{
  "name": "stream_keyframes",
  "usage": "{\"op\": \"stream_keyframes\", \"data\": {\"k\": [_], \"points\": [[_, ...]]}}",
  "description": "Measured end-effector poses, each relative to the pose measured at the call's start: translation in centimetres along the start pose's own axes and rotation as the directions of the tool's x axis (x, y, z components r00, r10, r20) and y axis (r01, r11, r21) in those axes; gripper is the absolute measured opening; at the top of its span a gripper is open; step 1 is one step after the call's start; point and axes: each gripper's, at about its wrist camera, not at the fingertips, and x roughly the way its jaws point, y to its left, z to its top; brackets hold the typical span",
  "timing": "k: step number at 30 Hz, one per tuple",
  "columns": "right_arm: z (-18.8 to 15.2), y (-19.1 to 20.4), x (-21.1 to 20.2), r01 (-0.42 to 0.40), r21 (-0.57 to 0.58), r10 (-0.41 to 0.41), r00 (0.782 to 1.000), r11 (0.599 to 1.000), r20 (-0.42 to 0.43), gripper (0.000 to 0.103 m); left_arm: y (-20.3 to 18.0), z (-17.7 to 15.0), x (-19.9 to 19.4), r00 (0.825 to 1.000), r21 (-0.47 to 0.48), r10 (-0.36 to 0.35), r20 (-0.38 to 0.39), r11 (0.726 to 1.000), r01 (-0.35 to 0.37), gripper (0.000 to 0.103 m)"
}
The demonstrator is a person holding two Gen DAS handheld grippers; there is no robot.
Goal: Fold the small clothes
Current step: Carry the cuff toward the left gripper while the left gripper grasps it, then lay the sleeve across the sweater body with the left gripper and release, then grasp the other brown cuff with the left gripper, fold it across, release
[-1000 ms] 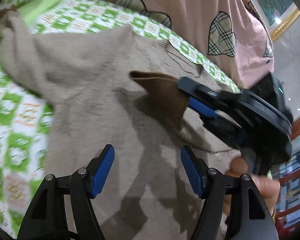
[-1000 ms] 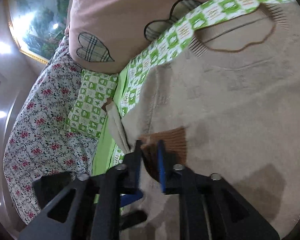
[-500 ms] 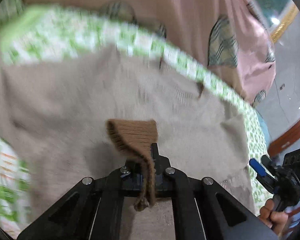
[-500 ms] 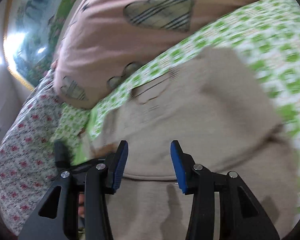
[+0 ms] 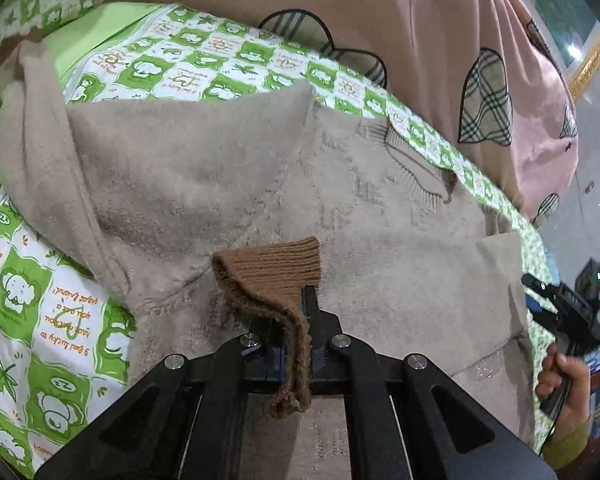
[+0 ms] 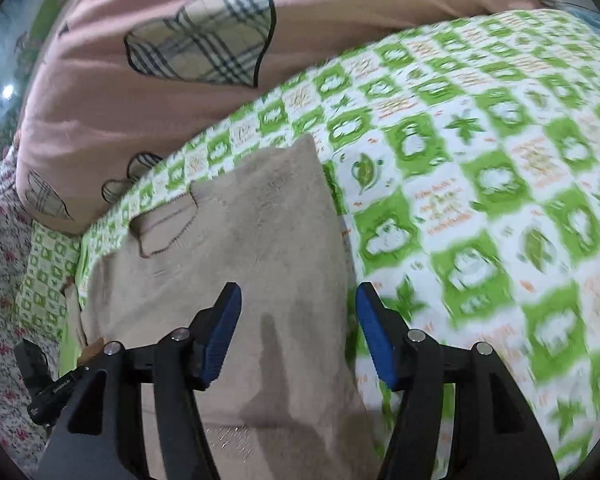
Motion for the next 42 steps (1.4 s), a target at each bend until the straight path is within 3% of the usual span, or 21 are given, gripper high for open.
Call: {"op": "stream_keyframes", "data": {"k": [1, 2, 3, 8, 12, 15, 18, 20, 22, 25, 28, 30, 32, 33, 38, 42], "points": [[0.2, -0.3, 1.0, -0.013, -0.006, 0.013, 0.999, 1.000, -0.030, 0.060, -0.3, 0.0, 0.0, 1.000, 0.012, 0.007, -0.001, 1.000, -0.007, 0.004], [0.3, -0.3, 1.7, -0.016, -0.017, 0.015, 0.998, 1.000, -0.058, 0.053, -0.6, 0.0, 0.0, 1.000, 0.022, 0.011, -0.001, 1.000, -0.011, 0.004], [0.4, -0.3, 2.1, -0.012, -0.028, 0.010, 0.997, 1.000, -0.071, 0.007, -0.9, 0.0, 0.0, 1.000, 0.031, 0.012, -0.001, 0.999, -0.012, 0.004], [1.2, -1.7, -1.3, 0.008, -0.003, -0.008, 0.999, 1.000, 0.032, 0.008, -3.4, 0.3, -0.1, 1.000, 0.100, -0.026, 0.017, 0.995, 0.024, 0.004], [0.7, -2.8, 0.0, 0.067, 0.002, -0.067, 0.998, 0.998, -0.004, 0.008, -4.0, 0.1, 2.1, 0.999, 0.133, 0.037, -0.014, 0.991, -0.034, 0.005], [0.3, -2.6, 0.0, 0.099, 0.010, -0.099, 0.995, 0.995, -0.006, 0.013, -3.0, 0.1, 1.9, 1.000, 0.101, 0.008, -0.018, 0.995, -0.007, 0.009], [-0.1, -0.3, -2.7, 0.187, -0.020, -0.184, 0.979, 0.982, 0.087, 0.018, -2.6, 0.0, 0.9, 1.000, 0.101, 0.018, 0.008, 0.995, -0.019, 0.015], [-1.0, 2.1, -3.5, 0.141, -0.096, -0.131, 0.985, 0.985, 0.108, 0.022, -2.3, -0.2, 0.9, 1.000, 0.087, 0.021, -0.003, 0.996, -0.020, 0.015], [-2.4, 3.8, -2.7, 0.098, -0.175, -0.091, 0.995, 0.980, 0.047, 0.033, -2.1, -0.4, 1.0, 0.999, 0.075, 0.030, -0.013, 0.997, -0.029, 0.015], [-3.5, 2.2, -0.5, 0.133, -0.138, -0.139, 0.989, 0.982, -0.039, 0.032, -1.7, -1.0, 0.0, 0.999, 0.077, 0.038, -0.012, 0.996, -0.037, 0.016], [-3.5, 0.9, -1.9, 0.079, -0.046, -0.080, 0.997, 0.996, -0.021, 0.033, -0.6, -1.4, -1.9, 0.998, 0.092, 0.070, -0.006, 0.993, -0.069, 0.018], [-3.7, 1.7, -3.3, 0.076, -0.062, -0.076, 0.997, 0.995, 0.003, 0.035, 0.6, -1.0, -3.5, 0.996, 0.084, 0.091, 0.018, 0.992, -0.092, 0.027], [-4.2, 2.8, -4.7, 0.042, -0.092, -0.041, 0.999, 0.995, 0.015, 0.040, 2.6, 0.3, -5.2, 0.992, 0.043, 0.116, 0.045, 0.992, -0.118, 0.055], [-4.6, 3.4, -5.3, 0.020, -0.104, -0.019, 1.000, 0.994, 0.016, 0.044, 3.7, 1.2, -6.0, 0.989, 0.014, 0.133, 0.063, 0.991, -0.134, 0.059], [-6.8, 7.0, -5.3, -0.023, -0.165, 0.019, 1.000, 0.986, -0.023, 0.047, 9.9, 7.6, -8.1, 0.951, -0.091, 0.280, 0.133, 0.959, -0.270, 0.063], [-9.0, 9.5, -4.8, -0.086, -0.225, 0.065, 0.993, 0.971, -0.101, 0.048, 14.6, 13.7, -7.7, 0.936, -0.164, 0.329, 0.127, 0.937, -0.307, 0.069]]}}
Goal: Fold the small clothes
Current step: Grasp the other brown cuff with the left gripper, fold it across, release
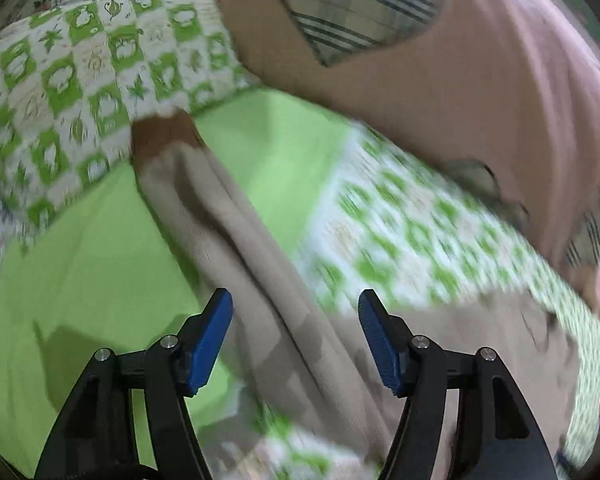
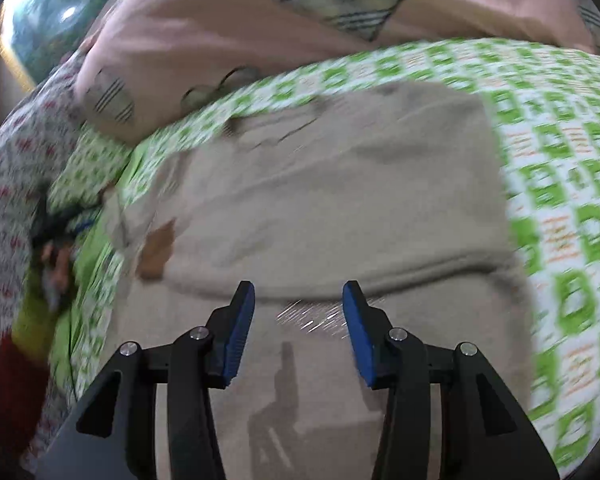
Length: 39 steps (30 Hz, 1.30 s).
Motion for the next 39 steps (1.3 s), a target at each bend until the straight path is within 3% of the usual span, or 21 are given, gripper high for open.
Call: {"op": "stream_keyframes", "data": {"k": [2, 6, 10, 13, 15, 16, 17, 18, 23, 28, 34, 39], "points": [[-0.7, 1.1, 0.5, -0.018, -0.017, 0.018, 1.000, 1.000, -0.023, 0.049, 1.3, 2.8, 1.7, 0.998, -0.008, 0.059, -0.007, 0.998, -0.059, 0.074], [-1.9, 2.4, 1.8, -0.008, -0.056, 0.004, 0.998, 0.998, -0.059, 0.051, 3.5, 6.7, 5.5, 0.990, -0.026, 0.129, -0.060, 0.991, -0.130, 0.076], [-2.4, 3.0, 2.8, -0.020, -0.062, 0.014, 0.996, 0.998, -0.091, 0.051, 6.1, 8.0, 8.8, 0.980, -0.089, 0.160, -0.118, 0.981, -0.171, 0.077], [-2.4, 3.1, 3.2, -0.027, -0.053, 0.022, 0.995, 0.998, -0.098, 0.051, 6.9, 8.2, 9.7, 0.982, -0.103, 0.165, -0.096, 0.979, -0.175, 0.076], [-2.5, 3.2, 3.6, -0.041, -0.043, 0.036, 0.994, 0.998, -0.106, 0.051, 6.7, 8.2, 9.8, 0.983, -0.089, 0.174, -0.061, 0.980, -0.179, 0.063], [-2.5, 3.2, 3.7, -0.047, -0.036, 0.043, 0.993, 0.998, -0.110, 0.051, 6.5, 8.2, 9.6, 0.985, -0.074, 0.167, -0.044, 0.983, -0.170, 0.035], [-2.6, 3.2, 3.8, -0.049, -0.033, 0.045, 0.993, 0.998, -0.113, 0.051, 6.2, 8.2, 9.4, 0.986, -0.063, 0.160, -0.038, 0.985, -0.162, 0.014], [-2.6, 3.3, 3.9, -0.050, -0.032, 0.046, 0.993, 0.998, -0.113, 0.051, 6.1, 8.1, 9.0, 0.988, -0.058, 0.155, -0.027, 0.986, -0.156, 0.011], [-2.8, 3.2, 3.2, -0.058, -0.008, 0.057, 0.994, 0.998, -0.091, 0.051, 3.6, 6.5, 3.6, 0.997, -0.016, 0.027, 0.079, 1.000, -0.026, 0.007], [-2.9, 2.5, 1.9, -0.059, 0.015, 0.060, 0.996, 0.998, -0.058, 0.051, -3.4, 2.6, -3.6, 0.972, 0.090, -0.173, 0.160, 0.983, 0.160, 0.007], [-3.1, 1.1, -0.1, -0.048, 0.059, 0.049, 0.999, 0.997, -0.016, 0.051, -13.6, -4.6, -8.0, 0.918, 0.208, -0.376, 0.123, 0.915, 0.347, 0.007], [-3.5, -0.5, -1.8, -0.032, 0.105, 0.031, 0.999, 0.994, 0.016, 0.051, -22.1, -10.9, -9.1, 0.877, 0.341, -0.476, 0.066, 0.837, 0.429, 0.007]]}}
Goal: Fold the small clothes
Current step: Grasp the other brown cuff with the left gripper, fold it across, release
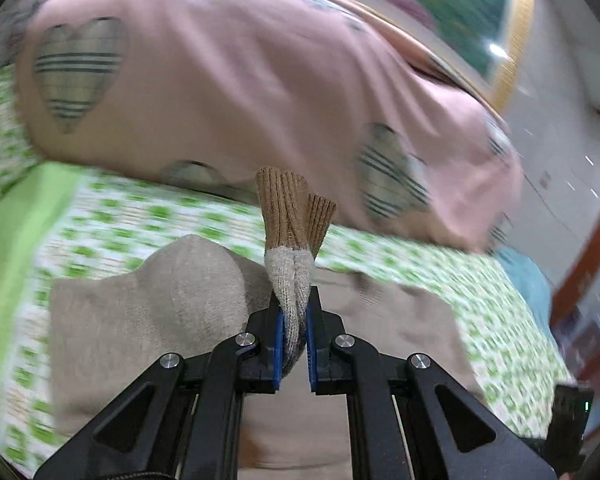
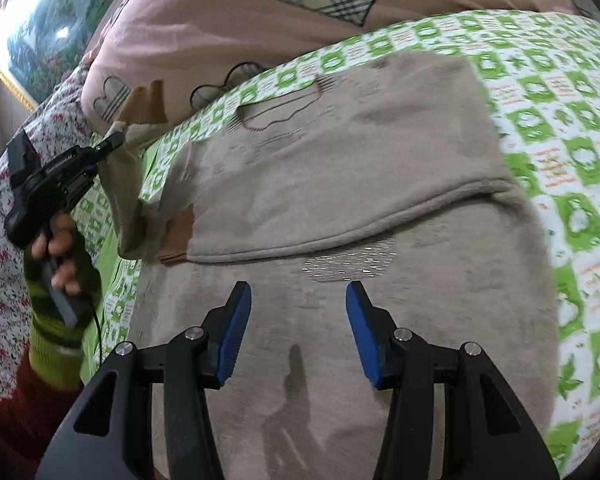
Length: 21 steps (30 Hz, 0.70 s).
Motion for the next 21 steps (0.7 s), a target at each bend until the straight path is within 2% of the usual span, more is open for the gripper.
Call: {"op": "stream_keyframes", "data": {"k": [3, 6, 9, 12, 15, 16, 19, 20, 21], "points": [[-0.2, -1.3, -0.9, 0.014, 0.027, -0.015, 1.000, 1.000, 0.016, 0.051, -4.8, -2.3, 2.5, 0.998, 0.056, -0.043, -0.053, 0.997, 0.046, 0.007], [-0.5, -2.5, -1.7, 0.027, 0.057, -0.029, 0.999, 0.998, 0.031, 0.051, -8.0, -4.4, 5.2, 0.994, 0.116, -0.054, -0.093, 0.991, 0.065, 0.007], [-0.7, -3.7, -2.0, 0.039, 0.083, -0.042, 0.999, 0.996, 0.032, 0.051, -8.8, -6.4, 7.5, 0.989, 0.157, -0.052, -0.136, 0.985, 0.073, 0.008], [-0.3, -4.4, -2.1, 0.040, 0.109, -0.044, 0.998, 0.993, 0.035, 0.051, -9.3, -8.3, 10.7, 0.975, 0.188, -0.038, -0.219, 0.979, 0.080, 0.011], [0.5, -4.7, -2.0, 0.030, 0.133, -0.037, 0.998, 0.991, 0.049, 0.051, -9.0, -10.3, 11.7, 0.954, 0.186, -0.033, -0.299, 0.978, 0.092, 0.026], [0.9, -4.7, -1.8, 0.021, 0.140, -0.028, 0.998, 0.990, 0.054, 0.051, -8.7, -10.3, 11.3, 0.952, 0.182, -0.034, -0.304, 0.979, 0.093, 0.034], [2.1, -4.2, -1.2, 0.001, 0.137, -0.010, 0.998, 0.991, 0.064, 0.051, -7.3, -10.7, 8.4, 0.958, 0.163, -0.041, -0.282, 0.983, 0.090, 0.058], [2.5, -3.9, -0.8, -0.010, 0.135, 0.001, 0.998, 0.991, 0.067, 0.051, -6.5, -10.8, 7.2, 0.962, 0.156, -0.031, -0.271, 0.985, 0.076, 0.064], [3.0, -3.8, -0.4, -0.021, 0.135, 0.013, 0.998, 0.991, 0.066, 0.051, -5.8, -10.9, 6.2, 0.965, 0.149, -0.021, -0.262, 0.987, 0.062, 0.064]]}}
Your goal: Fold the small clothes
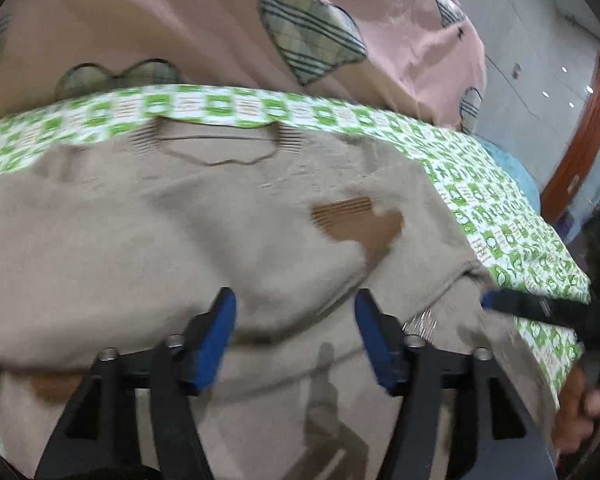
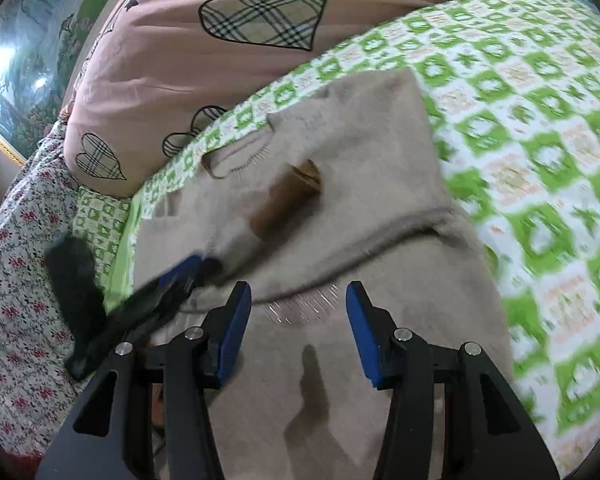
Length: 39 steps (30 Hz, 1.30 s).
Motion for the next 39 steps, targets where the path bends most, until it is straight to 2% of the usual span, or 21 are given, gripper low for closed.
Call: {"op": "stream_keyframes", "data": {"k": [4, 6, 8, 11, 14, 15, 16, 18, 20, 21, 22, 24, 25, 26, 29, 30, 31, 32, 35, 37, 39], "points": [[1.6, 0.4, 2.4, -0.029, 0.023, 0.029, 0.999, 0.999, -0.015, 0.051, 4.4, -2.2, -4.4, 0.995, -0.076, 0.102, 0.013, 0.992, -0.101, 0.064], [2.5, 0.4, 3.6, -0.030, 0.036, 0.031, 0.999, 0.999, -0.010, 0.051, 7.7, -3.0, -6.5, 0.984, -0.142, 0.178, 0.023, 0.975, -0.173, 0.064], [3.4, 0.2, 4.7, -0.030, 0.060, 0.031, 1.000, 0.998, -0.007, 0.051, 11.4, -3.7, -7.9, 0.961, -0.218, 0.275, 0.004, 0.939, -0.268, 0.064], [4.7, -0.4, 6.9, -0.026, 0.099, 0.029, 0.999, 0.995, -0.027, 0.051, 16.7, -4.7, -8.1, 0.931, -0.319, 0.357, -0.080, 0.875, -0.363, 0.063], [5.3, -0.5, 9.3, 0.002, 0.114, 0.005, 0.998, 0.994, -0.060, 0.051, 19.7, -5.1, -7.1, 0.923, -0.363, 0.358, -0.143, 0.848, -0.386, 0.063], [5.4, -0.3, 9.6, -0.002, 0.106, 0.008, 0.998, 0.994, -0.055, 0.042, 20.0, -5.0, -6.9, 0.925, -0.365, 0.351, -0.142, 0.850, -0.379, 0.063], [5.8, 0.1, 9.7, -0.010, 0.093, 0.015, 0.999, 0.996, -0.049, 0.009, 19.9, -4.5, -6.6, 0.924, -0.352, 0.355, -0.140, 0.854, -0.382, 0.063], [6.4, 0.9, 8.9, -0.041, 0.084, 0.043, 0.999, 0.996, -0.023, 0.010, 19.4, -3.5, -5.8, 0.924, -0.323, 0.357, -0.136, 0.866, -0.382, 0.063], [7.2, 2.3, 6.3, -0.094, 0.043, 0.092, 0.994, 0.995, 0.062, 0.010, 19.0, -2.5, -5.1, 0.924, -0.313, 0.359, -0.133, 0.869, -0.382, 0.062], [7.4, 2.7, 4.9, -0.114, 0.026, 0.111, 0.989, 0.993, 0.099, 0.010, 18.9, -2.1, -4.8, 0.917, -0.308, 0.377, -0.132, 0.864, -0.399, 0.060], [7.6, 2.9, 3.2, -0.141, 0.017, 0.137, 0.981, 0.990, 0.140, 0.010, 18.6, -1.7, -4.7, 0.900, -0.304, 0.416, -0.130, 0.848, -0.435, 0.051], [7.7, 2.4, 0.6, -0.163, 0.015, 0.157, 0.966, 0.986, 0.204, 0.010, 17.8, -1.6, -5.0, 0.856, -0.315, 0.504, -0.114, 0.799, -0.512, 0.049], [7.6, 1.8, -0.2, -0.160, 0.024, 0.151, 0.965, 0.987, 0.214, 0.010, 17.3, -1.8, -5.5, 0.845, -0.334, 0.526, -0.093, 0.783, -0.524, 0.050], [7.4, 1.2, -0.3, -0.156, 0.029, 0.147, 0.967, 0.987, 0.208, 0.010, 16.8, -2.0, -5.8, 0.838, -0.346, 0.540, -0.076, 0.774, -0.531, 0.049], [6.1, -0.4, 1.1, -0.062, 0.030, 0.057, 0.987, 0.998, 0.153, 0.009, 15.4, -2.8, -5.9, 0.801, -0.337, 0.595, -0.065, 0.742, -0.579, 0.048], [5.6, -1.0, 1.8, -0.047, 0.039, 0.042, 0.991, 0.998, 0.129, 0.009, 15.3, -3.0, -6.0, 0.796, -0.344, 0.601, -0.065, 0.736, -0.583, 0.048], [5.0, -1.7, 2.8, -0.029, 0.052, 0.024, 0.994, 0.998, 0.104, 0.009, 15.5, -3.2, -6.1, 0.796, -0.357, 0.601, -0.070, 0.730, -0.583, 0.048], [4.8, -1.9, 3.2, -0.019, 0.053, 0.014, 0.995, 0.998, 0.095, 0.009, 15.8, -3.3, -6.3, 0.804, -0.372, 0.590, -0.071, 0.732, -0.570, 0.048], [4.6, -2.4, 3.6, 0.005, 0.029, -0.008, 0.994, 1.000, 0.107, 0.009, 16.2, -3.6, -6.7, 0.826, -0.375, 0.559, -0.074, 0.752, -0.542, 0.049], [4.4, -2.6, 3.9, 0.024, 0.033, -0.027, 0.995, 0.999, 0.096, 0.009, 16.3, -3.5, -6.0, 0.844, -0.358, 0.529, -0.087, 0.774, -0.522, 0.049], [4.1, -3.1, 4.5, 0.060, 0.020, -0.061, 0.995, 0.998, 0.077, 0.009, 17.1, -3.8, -5.4, 0.864, -0.375, 0.492, -0.108, 0.785, -0.494, 0.050]]}}
